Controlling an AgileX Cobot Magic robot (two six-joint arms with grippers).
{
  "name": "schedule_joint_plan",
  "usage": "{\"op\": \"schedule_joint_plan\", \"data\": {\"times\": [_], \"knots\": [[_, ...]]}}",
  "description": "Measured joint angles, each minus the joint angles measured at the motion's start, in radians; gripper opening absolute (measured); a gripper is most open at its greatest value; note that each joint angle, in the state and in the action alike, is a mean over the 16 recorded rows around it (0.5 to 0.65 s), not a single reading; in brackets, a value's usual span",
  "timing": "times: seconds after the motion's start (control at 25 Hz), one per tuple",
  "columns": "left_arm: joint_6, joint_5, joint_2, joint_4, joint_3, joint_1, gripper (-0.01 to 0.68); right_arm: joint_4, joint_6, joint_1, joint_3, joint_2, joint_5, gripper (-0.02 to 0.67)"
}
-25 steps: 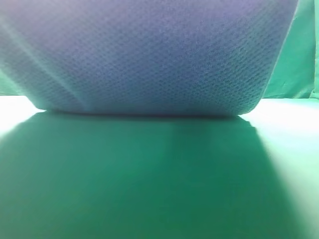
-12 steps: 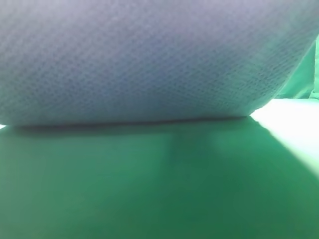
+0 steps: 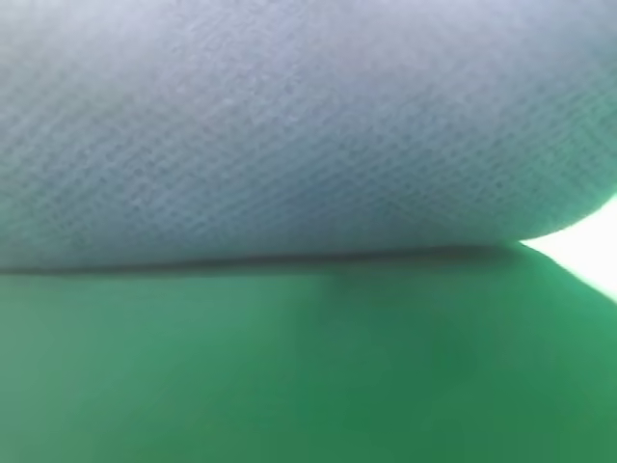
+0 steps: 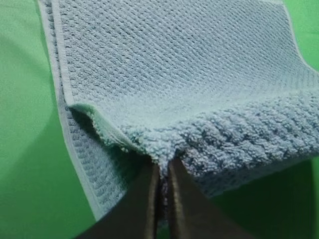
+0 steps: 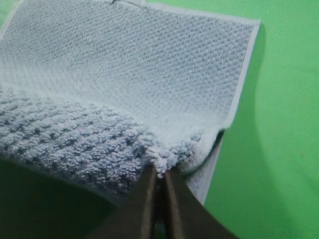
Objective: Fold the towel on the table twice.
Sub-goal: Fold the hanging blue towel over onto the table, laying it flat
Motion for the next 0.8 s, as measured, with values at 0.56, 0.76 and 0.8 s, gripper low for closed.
{"op": "schedule_joint_plan", "data": {"times": [0.56, 0.76, 0.8], "knots": [[0.202, -0.171, 0.435, -0.154, -0.249, -0.002, 0.0, -0.025, -0.059, -0.115, -0.207, 0.398, -0.15, 0.0], [0.256, -0.193, 0.595, -0.186, -0.365, -0.002, 0.0, -0.037, -0.092, -0.13, -0.276, 0.524, -0.197, 0.0], [0.264, -0.197, 0.622, -0.191, -0.384, -0.002, 0.0, -0.04, -0.097, -0.131, -0.288, 0.547, -0.208, 0.0]]}}
